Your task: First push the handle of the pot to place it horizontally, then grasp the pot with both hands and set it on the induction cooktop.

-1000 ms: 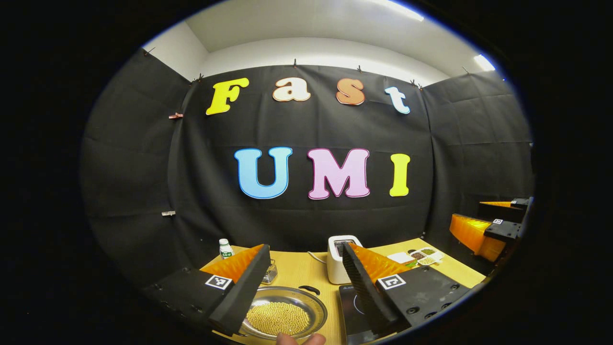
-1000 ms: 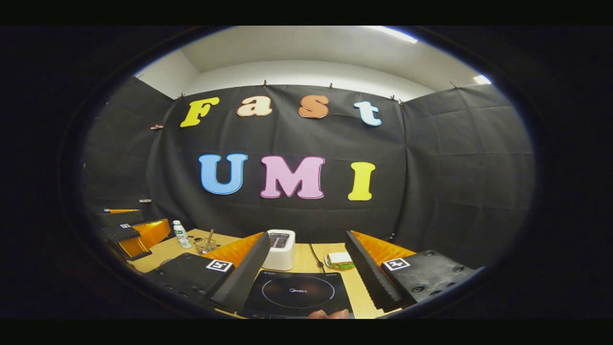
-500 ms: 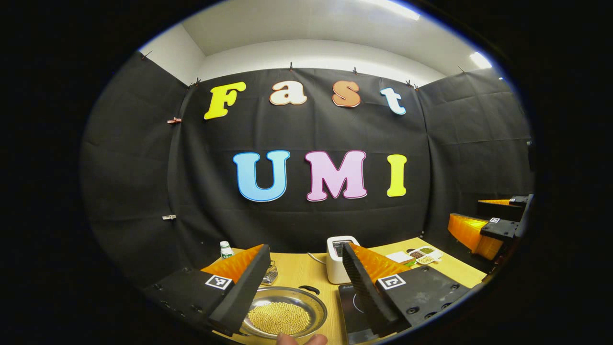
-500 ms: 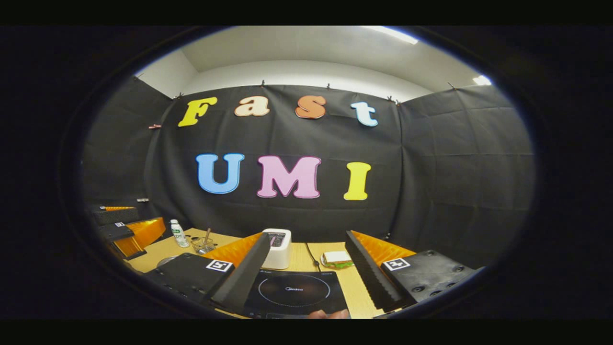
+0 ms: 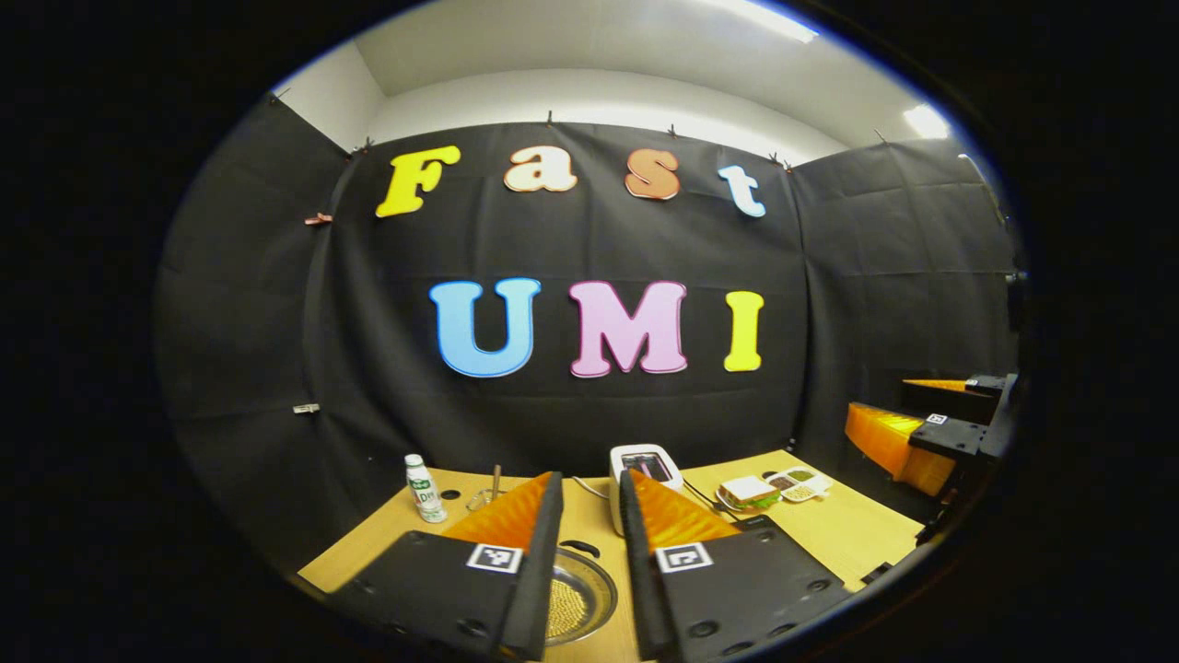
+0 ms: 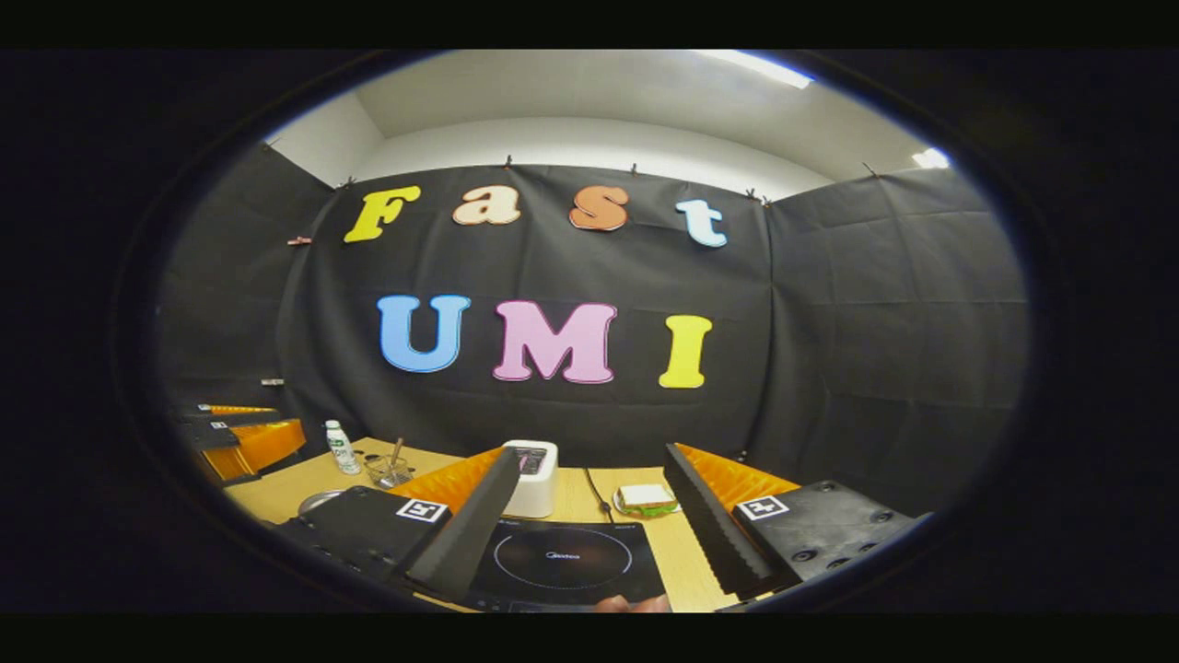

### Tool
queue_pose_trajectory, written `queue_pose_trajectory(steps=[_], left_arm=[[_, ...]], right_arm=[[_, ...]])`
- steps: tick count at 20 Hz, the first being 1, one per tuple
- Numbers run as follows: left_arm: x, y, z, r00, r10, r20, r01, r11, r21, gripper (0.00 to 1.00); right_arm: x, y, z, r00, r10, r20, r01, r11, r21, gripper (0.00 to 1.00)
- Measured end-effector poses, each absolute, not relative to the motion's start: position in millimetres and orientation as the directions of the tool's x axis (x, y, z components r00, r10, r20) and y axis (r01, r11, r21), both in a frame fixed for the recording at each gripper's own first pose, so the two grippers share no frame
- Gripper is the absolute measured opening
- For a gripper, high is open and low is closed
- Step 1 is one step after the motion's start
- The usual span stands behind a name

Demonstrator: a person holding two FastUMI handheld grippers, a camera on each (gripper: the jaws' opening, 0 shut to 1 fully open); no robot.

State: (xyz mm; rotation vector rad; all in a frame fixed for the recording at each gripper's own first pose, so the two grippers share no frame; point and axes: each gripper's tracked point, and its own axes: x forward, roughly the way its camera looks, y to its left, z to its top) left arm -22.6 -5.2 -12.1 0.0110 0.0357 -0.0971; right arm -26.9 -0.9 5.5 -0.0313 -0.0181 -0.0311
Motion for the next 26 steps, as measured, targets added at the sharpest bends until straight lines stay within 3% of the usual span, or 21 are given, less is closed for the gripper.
queue_pose_trajectory(steps=[1, 3, 9, 13, 18, 26], left_arm=[[-24, -2, -14, 0.994, -0.098, -0.047, 0.099, 0.995, 0.026, 0.17], [-23, -2, -21, 0.99, -0.111, -0.081, 0.115, 0.992, 0.043, 0.05], [-36, -25, -91, 0.909, -0.223, -0.353, 0.274, 0.956, 0.101, 0.05], [-62, -24, -154, 0.798, -0.267, -0.54, 0.319, 0.948, 0.003, 0.05], [-89, -16, -211, 0.636, -0.351, -0.688, 0.297, 0.933, -0.201, 0.05], [-98, 56, -269, 0.47, -0.311, -0.826, 0.261, 0.943, -0.206, 0.05]], right_arm=[[-27, 0, 5, 0.999, -0.03, 0.018, 0.031, 0.999, -0.033, 0.98], [-27, 1, 3, 0.999, -0.03, 0.013, 0.031, 0.999, -0.035, 0.98], [-28, 8, -7, 1.0, -0.016, -0.009, 0.016, 0.999, -0.041, 0.96], [-26, 10, -16, 0.999, -0.009, -0.031, 0.007, 0.999, -0.042, 0.98], [-25, 11, -24, 0.998, -0.005, -0.055, 0.002, 0.999, -0.039, 0.99], [-29, -2, -31, 0.997, -0.028, -0.069, 0.025, 0.999, -0.04, 0.99]])
